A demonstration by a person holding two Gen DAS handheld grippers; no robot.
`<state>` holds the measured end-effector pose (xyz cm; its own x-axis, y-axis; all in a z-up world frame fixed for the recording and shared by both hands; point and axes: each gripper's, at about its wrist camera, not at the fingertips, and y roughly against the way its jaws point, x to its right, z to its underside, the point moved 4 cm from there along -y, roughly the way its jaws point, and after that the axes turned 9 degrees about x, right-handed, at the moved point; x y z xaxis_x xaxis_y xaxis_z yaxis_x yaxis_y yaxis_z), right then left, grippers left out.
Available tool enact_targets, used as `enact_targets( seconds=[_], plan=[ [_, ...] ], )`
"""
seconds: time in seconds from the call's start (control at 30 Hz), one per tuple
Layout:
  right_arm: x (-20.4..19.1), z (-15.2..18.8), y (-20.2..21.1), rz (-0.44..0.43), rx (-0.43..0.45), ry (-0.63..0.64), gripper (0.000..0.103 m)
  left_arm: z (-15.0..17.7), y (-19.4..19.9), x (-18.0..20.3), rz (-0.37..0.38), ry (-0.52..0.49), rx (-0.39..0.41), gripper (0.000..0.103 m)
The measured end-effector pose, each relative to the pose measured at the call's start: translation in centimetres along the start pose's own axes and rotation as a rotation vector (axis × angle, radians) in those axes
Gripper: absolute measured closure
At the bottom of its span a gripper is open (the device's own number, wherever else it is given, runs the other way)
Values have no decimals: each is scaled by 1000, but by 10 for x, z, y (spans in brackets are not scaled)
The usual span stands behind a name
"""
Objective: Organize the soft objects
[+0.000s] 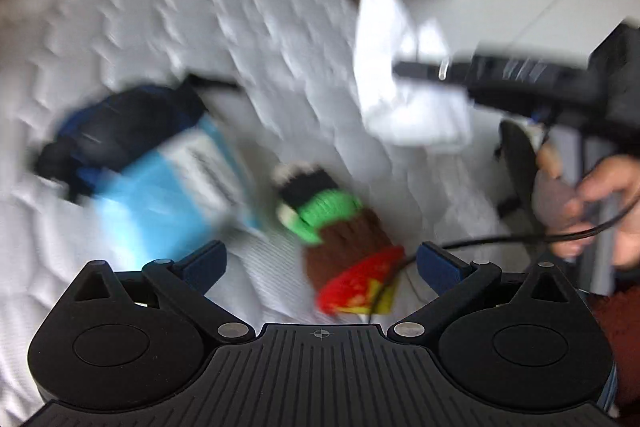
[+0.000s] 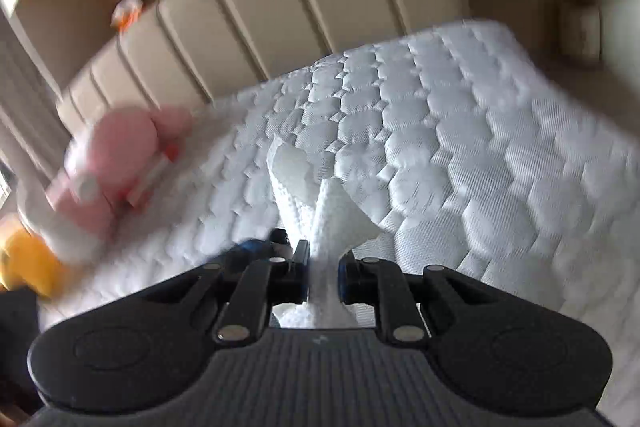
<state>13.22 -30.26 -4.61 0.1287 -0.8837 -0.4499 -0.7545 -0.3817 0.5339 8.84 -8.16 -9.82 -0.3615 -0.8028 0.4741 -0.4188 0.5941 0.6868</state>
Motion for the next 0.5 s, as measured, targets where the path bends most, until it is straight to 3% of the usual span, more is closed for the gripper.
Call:
enact_targets(
  seconds=[0.13, 0.2, 0.3, 0.33, 0.37, 0.4, 0.5],
  plan=[
    [0, -7, 9, -26, 49, 34, 84, 9, -60, 19, -78, -47, -121, 0],
    [0, -4, 7, -48, 42, 38, 84, 12, -75, 28, -52, -47, -109, 0],
    [-3, -4, 4, -63, 38, 31, 84, 14, -76, 36, -69, -95, -27, 1],
    [-3, -4, 4, -66, 40, 31, 84, 14, -73, 35, -66, -92, -9, 10],
    [-4, -5, 3, -69, 45, 32, 84, 14, -69, 31, -38, -70, 1, 26],
    [-5, -5, 5, -74, 47, 35, 84, 11, -67, 23, 3, -33, 3, 28],
    [-10, -3, 4, -78, 41, 54, 84, 6, -48, 6, -10, -19, 24, 28]
  ],
)
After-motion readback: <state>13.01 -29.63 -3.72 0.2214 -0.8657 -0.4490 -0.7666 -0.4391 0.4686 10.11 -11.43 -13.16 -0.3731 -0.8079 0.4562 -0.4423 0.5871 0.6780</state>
